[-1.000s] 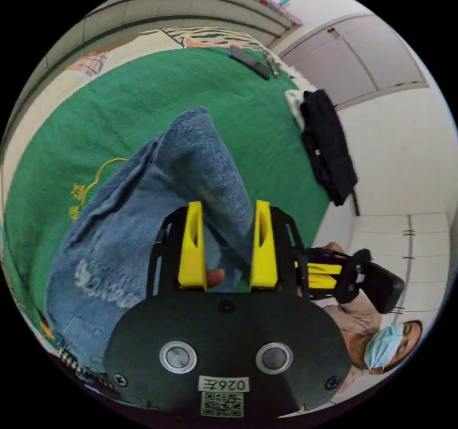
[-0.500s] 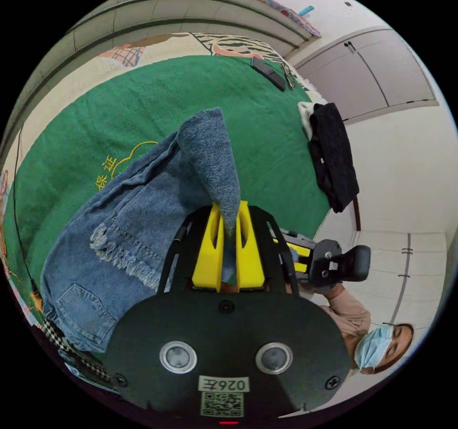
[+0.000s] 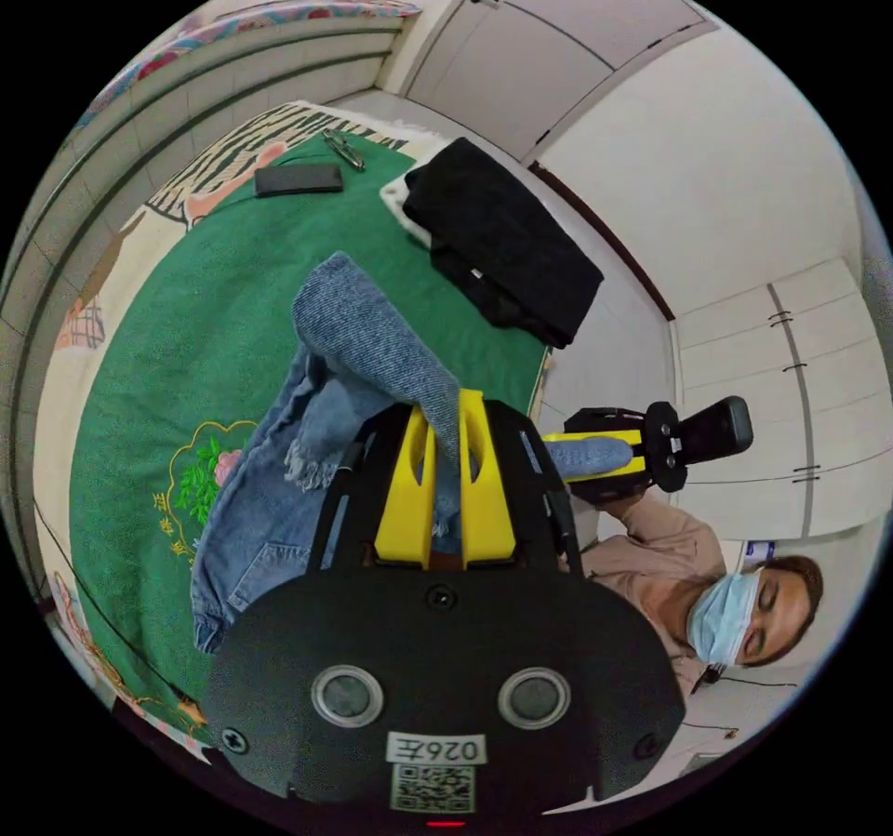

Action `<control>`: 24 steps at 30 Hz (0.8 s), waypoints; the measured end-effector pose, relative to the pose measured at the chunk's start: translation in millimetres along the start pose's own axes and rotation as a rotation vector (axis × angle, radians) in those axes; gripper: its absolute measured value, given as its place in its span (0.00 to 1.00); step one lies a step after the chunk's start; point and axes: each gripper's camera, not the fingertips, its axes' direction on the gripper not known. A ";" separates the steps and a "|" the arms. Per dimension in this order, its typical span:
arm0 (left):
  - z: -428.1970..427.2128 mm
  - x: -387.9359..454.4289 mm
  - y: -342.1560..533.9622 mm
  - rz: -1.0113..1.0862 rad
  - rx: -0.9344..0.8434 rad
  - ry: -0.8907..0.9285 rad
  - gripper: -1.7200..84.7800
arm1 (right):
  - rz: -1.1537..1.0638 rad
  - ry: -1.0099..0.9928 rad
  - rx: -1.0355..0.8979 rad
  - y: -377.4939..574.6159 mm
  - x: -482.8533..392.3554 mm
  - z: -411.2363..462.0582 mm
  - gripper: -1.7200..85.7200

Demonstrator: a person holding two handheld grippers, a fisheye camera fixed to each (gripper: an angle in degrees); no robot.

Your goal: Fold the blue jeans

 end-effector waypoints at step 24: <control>-26.3 -241.2 367.9 -0.453 0.188 0.003 0.06 | -0.185 -0.446 -0.473 -16.7 -100.2 256.4 0.01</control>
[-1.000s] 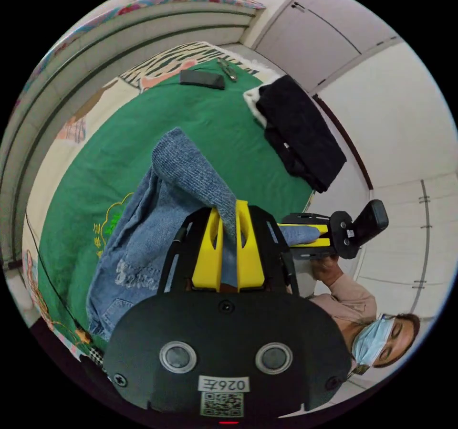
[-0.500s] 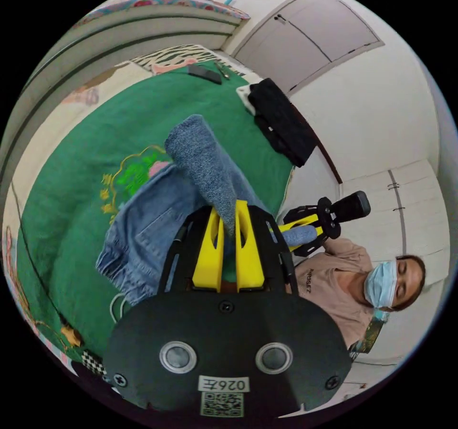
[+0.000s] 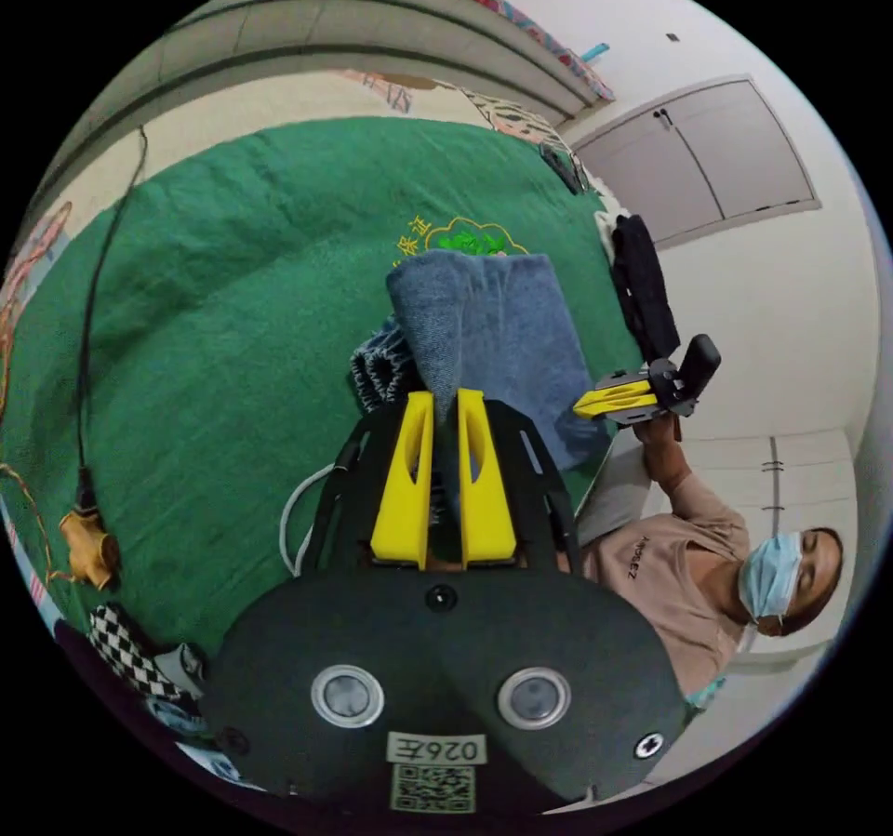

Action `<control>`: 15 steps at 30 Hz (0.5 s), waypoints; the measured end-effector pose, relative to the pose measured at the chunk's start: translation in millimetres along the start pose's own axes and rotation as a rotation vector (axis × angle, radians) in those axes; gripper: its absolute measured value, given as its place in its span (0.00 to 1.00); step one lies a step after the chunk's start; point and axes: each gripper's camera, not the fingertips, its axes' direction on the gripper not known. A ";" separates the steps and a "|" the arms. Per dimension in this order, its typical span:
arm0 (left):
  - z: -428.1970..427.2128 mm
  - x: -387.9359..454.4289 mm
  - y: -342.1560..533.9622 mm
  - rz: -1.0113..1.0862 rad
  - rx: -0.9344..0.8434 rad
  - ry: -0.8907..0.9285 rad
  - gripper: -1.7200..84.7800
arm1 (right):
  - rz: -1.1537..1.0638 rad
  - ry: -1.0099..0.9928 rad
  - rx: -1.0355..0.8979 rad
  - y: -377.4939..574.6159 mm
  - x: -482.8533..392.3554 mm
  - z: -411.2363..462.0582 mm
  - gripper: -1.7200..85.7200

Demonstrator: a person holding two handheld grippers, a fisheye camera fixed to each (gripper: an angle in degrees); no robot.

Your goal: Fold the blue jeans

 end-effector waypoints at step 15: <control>119.0 80.4 92.7 0.246 0.258 -0.358 0.01 | -0.177 0.423 -0.037 7.3 11.5 50.3 0.01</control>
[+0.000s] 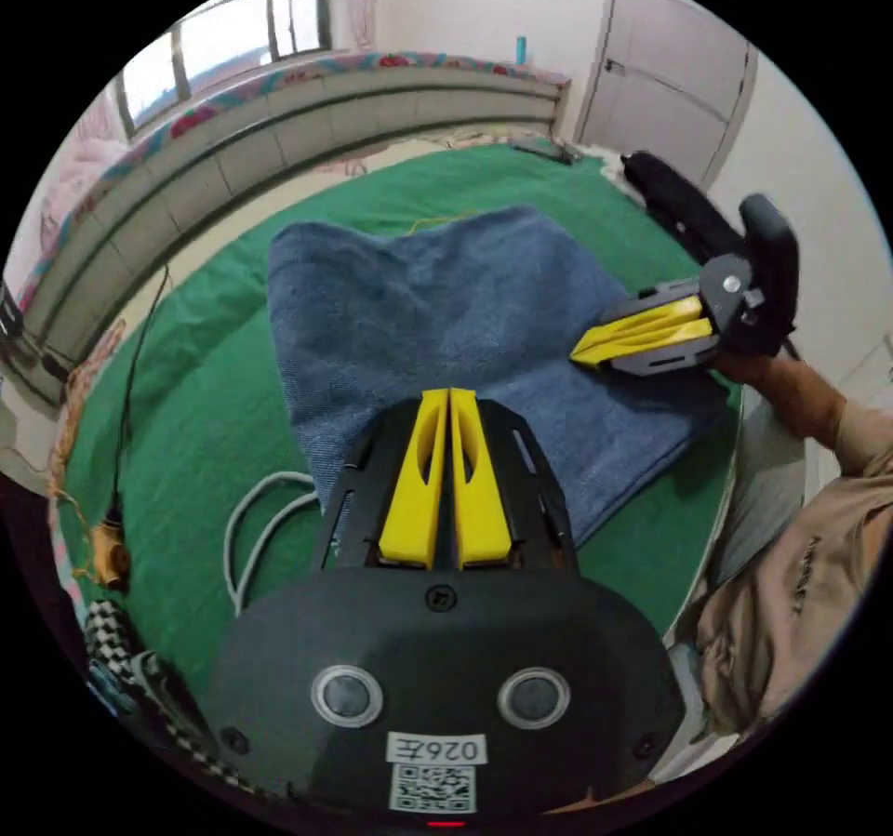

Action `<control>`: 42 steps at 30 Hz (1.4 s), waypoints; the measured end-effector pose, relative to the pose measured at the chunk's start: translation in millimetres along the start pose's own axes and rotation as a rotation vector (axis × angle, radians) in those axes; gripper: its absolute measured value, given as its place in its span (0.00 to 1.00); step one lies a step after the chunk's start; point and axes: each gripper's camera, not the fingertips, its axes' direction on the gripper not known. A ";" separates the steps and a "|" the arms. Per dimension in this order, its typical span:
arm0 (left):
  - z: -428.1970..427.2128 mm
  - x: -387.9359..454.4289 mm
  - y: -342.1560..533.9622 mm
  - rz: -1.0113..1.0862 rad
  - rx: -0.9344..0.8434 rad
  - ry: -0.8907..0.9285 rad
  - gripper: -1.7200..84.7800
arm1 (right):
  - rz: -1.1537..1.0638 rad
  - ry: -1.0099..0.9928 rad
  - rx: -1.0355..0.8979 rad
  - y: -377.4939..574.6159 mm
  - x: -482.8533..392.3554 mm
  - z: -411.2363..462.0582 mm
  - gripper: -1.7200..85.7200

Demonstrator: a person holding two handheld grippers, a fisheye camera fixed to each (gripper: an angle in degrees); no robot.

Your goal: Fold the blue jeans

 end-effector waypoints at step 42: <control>52.4 -172.2 54.5 -0.354 0.156 0.460 0.15 | 0.701 -0.711 0.235 240.7 285.2 -105.5 0.03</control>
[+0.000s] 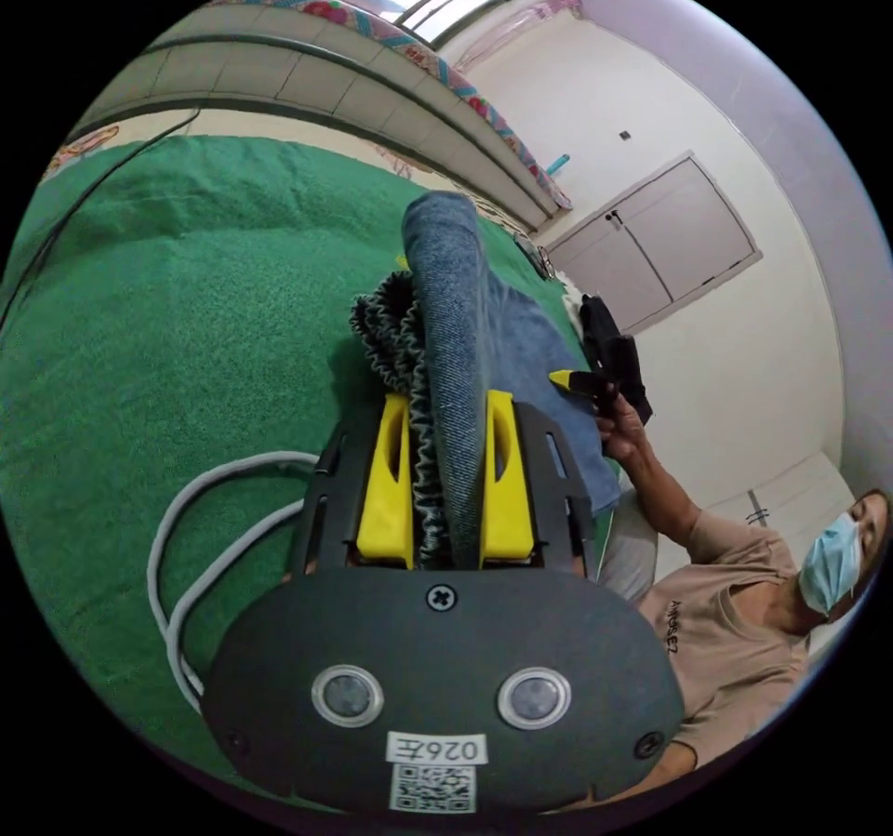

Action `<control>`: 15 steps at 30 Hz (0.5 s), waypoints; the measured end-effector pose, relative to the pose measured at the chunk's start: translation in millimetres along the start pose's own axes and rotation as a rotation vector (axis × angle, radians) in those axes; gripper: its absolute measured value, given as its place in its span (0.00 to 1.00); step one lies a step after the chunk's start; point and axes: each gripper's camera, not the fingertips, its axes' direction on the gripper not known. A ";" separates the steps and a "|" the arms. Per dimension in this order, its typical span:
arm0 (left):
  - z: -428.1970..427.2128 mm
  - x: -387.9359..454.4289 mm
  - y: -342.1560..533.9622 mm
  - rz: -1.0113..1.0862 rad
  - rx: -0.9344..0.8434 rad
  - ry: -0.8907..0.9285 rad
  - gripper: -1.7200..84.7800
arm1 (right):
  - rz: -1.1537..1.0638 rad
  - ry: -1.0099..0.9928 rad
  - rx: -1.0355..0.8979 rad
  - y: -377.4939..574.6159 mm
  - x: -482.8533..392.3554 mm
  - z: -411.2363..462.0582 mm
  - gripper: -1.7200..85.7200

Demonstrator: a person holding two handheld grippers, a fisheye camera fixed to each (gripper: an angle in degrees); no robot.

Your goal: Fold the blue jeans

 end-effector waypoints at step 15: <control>-13.8 178.6 29.5 0.353 0.208 0.021 0.13 | -0.445 0.238 0.307 127.5 -170.1 -223.9 0.02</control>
